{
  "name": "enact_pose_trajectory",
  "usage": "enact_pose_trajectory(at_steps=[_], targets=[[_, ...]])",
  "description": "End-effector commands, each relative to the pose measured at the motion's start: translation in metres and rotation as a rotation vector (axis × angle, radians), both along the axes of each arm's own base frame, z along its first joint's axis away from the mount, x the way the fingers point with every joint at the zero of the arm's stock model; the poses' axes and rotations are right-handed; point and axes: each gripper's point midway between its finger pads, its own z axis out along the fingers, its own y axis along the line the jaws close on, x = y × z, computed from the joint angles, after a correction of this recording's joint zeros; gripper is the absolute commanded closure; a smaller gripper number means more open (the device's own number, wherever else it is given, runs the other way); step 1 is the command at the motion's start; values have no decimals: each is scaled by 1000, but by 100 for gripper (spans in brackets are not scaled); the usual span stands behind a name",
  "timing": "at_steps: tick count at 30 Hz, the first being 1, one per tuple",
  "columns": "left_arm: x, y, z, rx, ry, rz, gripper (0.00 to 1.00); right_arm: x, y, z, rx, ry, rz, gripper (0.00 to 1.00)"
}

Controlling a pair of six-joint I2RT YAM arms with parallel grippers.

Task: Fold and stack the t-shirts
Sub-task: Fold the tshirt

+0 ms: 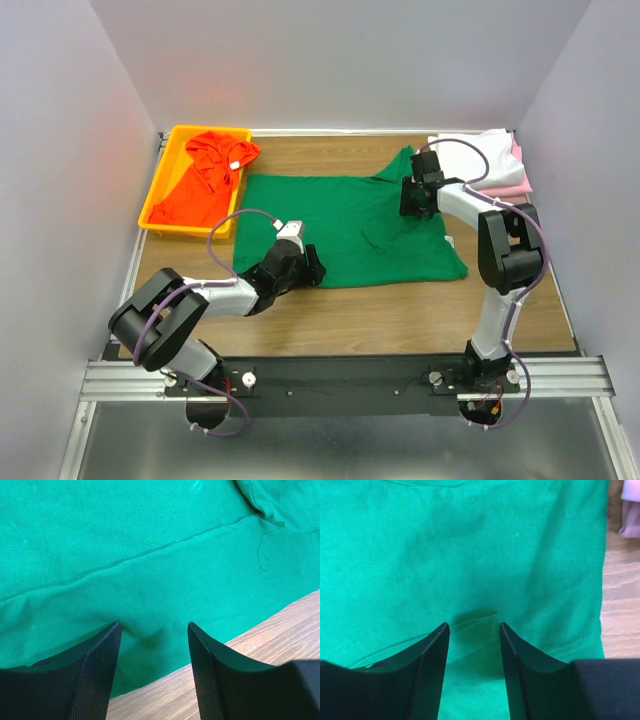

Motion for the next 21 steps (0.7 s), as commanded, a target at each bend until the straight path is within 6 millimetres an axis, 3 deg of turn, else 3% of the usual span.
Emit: enact_pose_trajectory(at_steps=[1,10,15,18,21], targets=[[-12,2,-14,34,41,-32,36,2,-8,-12,-29,19,-10,49],[-13,4,-14,35,40,-29,36,-3,-11,-26,-20,55,-13,58],[-13,5,-15,39,43,-27,36,-2,-10,-27,-15,57,-4,78],[-14,5,-16,41,45,-28,36,-2,-9,-28,-9,61,4,80],[-15,5,-17,42,47,-29,36,-2,-8,-27,0,61,14,92]])
